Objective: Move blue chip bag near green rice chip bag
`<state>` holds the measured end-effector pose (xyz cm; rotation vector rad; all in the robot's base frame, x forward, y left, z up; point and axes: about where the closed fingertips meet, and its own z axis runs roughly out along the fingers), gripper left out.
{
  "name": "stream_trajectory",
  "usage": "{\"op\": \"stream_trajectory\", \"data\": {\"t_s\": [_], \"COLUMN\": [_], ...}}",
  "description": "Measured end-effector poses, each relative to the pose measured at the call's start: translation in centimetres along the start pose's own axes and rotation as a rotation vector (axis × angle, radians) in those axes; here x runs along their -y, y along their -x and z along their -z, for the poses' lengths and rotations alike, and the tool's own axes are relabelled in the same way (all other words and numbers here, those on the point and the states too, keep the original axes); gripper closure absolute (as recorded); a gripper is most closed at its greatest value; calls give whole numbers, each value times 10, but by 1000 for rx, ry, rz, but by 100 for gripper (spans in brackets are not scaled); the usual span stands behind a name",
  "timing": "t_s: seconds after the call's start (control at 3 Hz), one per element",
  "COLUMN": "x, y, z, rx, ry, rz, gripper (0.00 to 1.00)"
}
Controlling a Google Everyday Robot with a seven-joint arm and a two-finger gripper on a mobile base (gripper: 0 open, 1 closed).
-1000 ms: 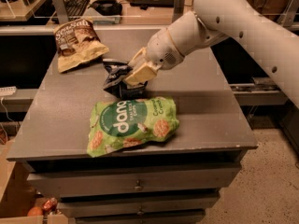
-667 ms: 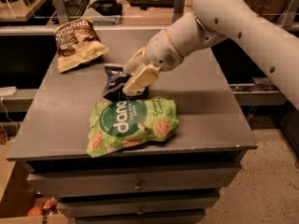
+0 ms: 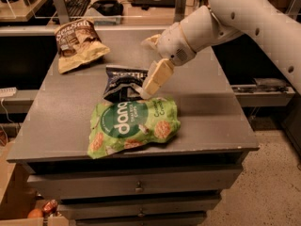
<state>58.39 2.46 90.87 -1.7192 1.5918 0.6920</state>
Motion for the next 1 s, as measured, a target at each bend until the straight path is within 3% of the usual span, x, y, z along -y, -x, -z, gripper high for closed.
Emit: {"op": "stream_trajectory", "data": {"t_s": [0.67, 1.0], "x": [61, 64], "y": [10, 16], "z": [153, 161], "rx": [48, 56], "ry": [-416, -436], "rz": [82, 93], "gripper": [0, 0]}}
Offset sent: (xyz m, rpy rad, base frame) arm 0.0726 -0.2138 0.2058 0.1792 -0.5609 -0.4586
